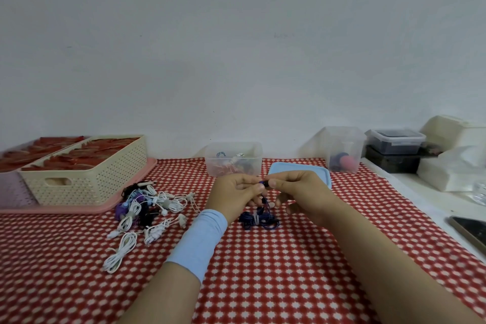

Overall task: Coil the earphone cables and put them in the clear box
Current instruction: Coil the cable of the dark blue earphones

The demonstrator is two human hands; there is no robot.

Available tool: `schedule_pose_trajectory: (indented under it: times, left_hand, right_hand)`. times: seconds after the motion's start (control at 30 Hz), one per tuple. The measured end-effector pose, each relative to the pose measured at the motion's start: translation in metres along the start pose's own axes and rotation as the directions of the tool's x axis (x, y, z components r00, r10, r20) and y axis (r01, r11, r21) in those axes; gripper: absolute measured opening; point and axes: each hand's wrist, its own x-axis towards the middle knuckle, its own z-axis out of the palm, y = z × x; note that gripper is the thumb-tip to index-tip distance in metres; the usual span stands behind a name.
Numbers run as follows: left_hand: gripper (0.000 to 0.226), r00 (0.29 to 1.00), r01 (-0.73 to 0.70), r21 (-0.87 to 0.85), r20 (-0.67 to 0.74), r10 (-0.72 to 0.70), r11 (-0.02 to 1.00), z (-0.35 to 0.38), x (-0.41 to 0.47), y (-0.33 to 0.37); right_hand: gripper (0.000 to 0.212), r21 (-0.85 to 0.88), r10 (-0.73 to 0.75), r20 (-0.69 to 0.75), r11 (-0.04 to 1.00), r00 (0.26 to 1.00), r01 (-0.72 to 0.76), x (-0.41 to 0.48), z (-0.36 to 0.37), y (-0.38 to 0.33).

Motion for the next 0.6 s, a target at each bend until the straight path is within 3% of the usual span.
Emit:
schedule_pose_trajectory:
  times: [0.2, 0.4, 0.6]
  left_hand:
    - [0.012, 1.000, -0.016, 0.067, 0.003, 0.016, 0.998, -0.0024, -0.0005, -0.0013]
    - [0.012, 1.000, 0.025, 0.069, -0.012, -0.024, 0.997, -0.0033, -0.0002, -0.0025]
    - [0.009, 0.989, 0.142, -0.097, 0.052, -0.138, 0.985, -0.0016, -0.0016, 0.0034]
  right_hand:
    - [0.012, -0.169, -0.079, -0.054, 0.983, 0.995, 0.069, -0.0012, 0.0007, -0.0014]
    - [0.010, -0.271, -0.172, -0.021, 0.949, 0.985, 0.160, -0.0007, 0.0009, -0.0011]
    - [0.008, -0.314, -0.233, -0.022, 0.925, 0.972, 0.214, -0.0009, -0.0004, -0.0050]
